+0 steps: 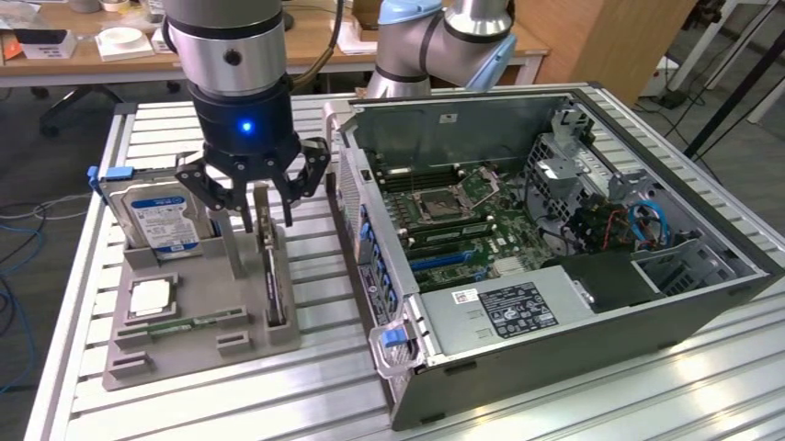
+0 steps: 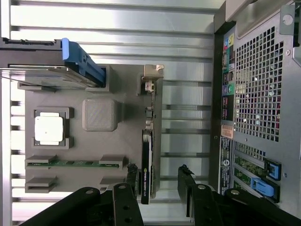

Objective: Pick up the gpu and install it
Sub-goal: 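Pick up the gpu and move the gpu toward the slot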

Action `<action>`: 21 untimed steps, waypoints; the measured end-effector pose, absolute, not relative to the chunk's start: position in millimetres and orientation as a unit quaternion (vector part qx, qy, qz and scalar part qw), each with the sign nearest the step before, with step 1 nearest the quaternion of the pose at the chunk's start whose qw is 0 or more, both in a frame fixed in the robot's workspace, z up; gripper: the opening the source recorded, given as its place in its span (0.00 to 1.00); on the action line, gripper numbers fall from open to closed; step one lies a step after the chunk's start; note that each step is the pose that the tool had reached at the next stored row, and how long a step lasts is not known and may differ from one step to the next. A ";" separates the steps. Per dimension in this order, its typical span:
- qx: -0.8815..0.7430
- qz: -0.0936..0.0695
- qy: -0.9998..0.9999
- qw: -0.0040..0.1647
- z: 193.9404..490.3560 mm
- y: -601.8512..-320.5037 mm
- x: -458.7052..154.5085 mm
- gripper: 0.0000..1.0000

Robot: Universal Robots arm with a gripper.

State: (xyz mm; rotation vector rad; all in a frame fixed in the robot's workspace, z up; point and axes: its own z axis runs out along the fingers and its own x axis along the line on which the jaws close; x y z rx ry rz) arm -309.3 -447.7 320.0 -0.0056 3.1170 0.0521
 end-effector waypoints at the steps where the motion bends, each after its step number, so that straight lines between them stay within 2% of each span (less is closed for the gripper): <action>1: -0.002 0.017 1.000 0.012 320.0 -447.7 -309.3 0.47; 21: 0.000 0.017 1.000 0.014 309.2 -447.7 -311.4 0.47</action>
